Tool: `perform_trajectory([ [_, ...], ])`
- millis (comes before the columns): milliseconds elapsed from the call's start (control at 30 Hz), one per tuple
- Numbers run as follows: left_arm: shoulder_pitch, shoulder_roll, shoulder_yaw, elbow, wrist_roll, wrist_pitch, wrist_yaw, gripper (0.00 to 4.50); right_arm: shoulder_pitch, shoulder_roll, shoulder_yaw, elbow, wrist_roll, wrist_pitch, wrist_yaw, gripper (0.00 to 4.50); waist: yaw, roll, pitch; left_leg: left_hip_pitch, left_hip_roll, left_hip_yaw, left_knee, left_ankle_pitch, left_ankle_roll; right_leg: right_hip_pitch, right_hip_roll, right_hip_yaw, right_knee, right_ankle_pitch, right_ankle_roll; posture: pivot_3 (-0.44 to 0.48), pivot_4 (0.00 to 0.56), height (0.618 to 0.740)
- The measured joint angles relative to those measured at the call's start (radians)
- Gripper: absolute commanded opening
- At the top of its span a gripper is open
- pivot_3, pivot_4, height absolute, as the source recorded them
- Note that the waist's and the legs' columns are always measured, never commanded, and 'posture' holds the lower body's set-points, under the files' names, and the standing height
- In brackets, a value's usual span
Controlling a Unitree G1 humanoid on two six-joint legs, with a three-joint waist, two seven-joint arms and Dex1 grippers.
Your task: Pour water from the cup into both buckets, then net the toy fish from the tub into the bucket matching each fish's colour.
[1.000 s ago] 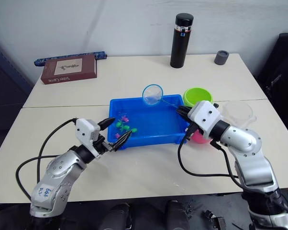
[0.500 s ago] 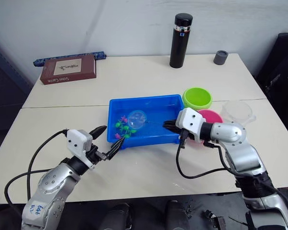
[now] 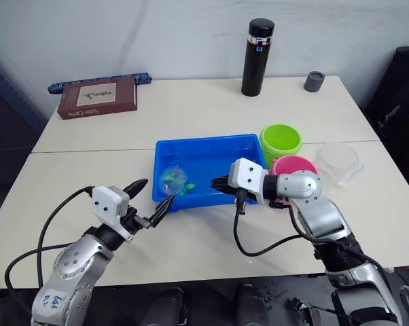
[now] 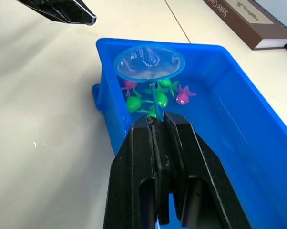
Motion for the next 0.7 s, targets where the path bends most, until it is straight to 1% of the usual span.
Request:
perform_trajectory([
  [200, 0.000, -0.002, -0.009, -0.003, 0.001, 0.000, 0.010, 4.46, -0.028, 0.020, 0.036, 0.018, -0.018, -0.021, 0.019, 0.00, -0.001, 0.000, 0.000, 0.000, 0.000, 0.000, 0.000, 0.000, 0.000, 0.000, 0.000, 0.000, 0.000, 0.000, 0.000, 0.000, 0.150, 0.740],
  [467, -0.003, -0.005, -0.013, -0.005, 0.002, 0.002, 0.024, 4.46, -0.097, 0.047, 0.098, 0.105, -0.062, -0.098, 0.066, 0.00, -0.001, 0.000, 0.000, 0.000, 0.000, 0.000, 0.000, 0.000, 0.000, 0.000, 0.000, 0.000, 0.000, 0.000, 0.000, 0.000, 0.150, 0.740],
  [567, -0.004, -0.007, -0.018, -0.011, 0.002, 0.006, 0.030, 4.46, -0.118, 0.063, 0.105, 0.150, -0.076, -0.132, 0.068, 0.00, -0.001, 0.000, 0.000, 0.000, 0.000, 0.000, 0.000, 0.000, 0.000, 0.000, 0.000, 0.000, 0.000, 0.000, 0.000, 0.000, 0.150, 0.740],
  [700, -0.006, -0.010, -0.024, -0.023, 0.002, 0.008, 0.034, 4.46, -0.179, 0.083, 0.096, 0.249, -0.082, -0.154, 0.054, 0.00, -0.002, 0.000, 0.000, 0.000, 0.000, 0.000, 0.000, 0.000, 0.000, 0.000, 0.000, 0.000, 0.001, 0.000, 0.000, 0.000, 0.150, 0.740],
])
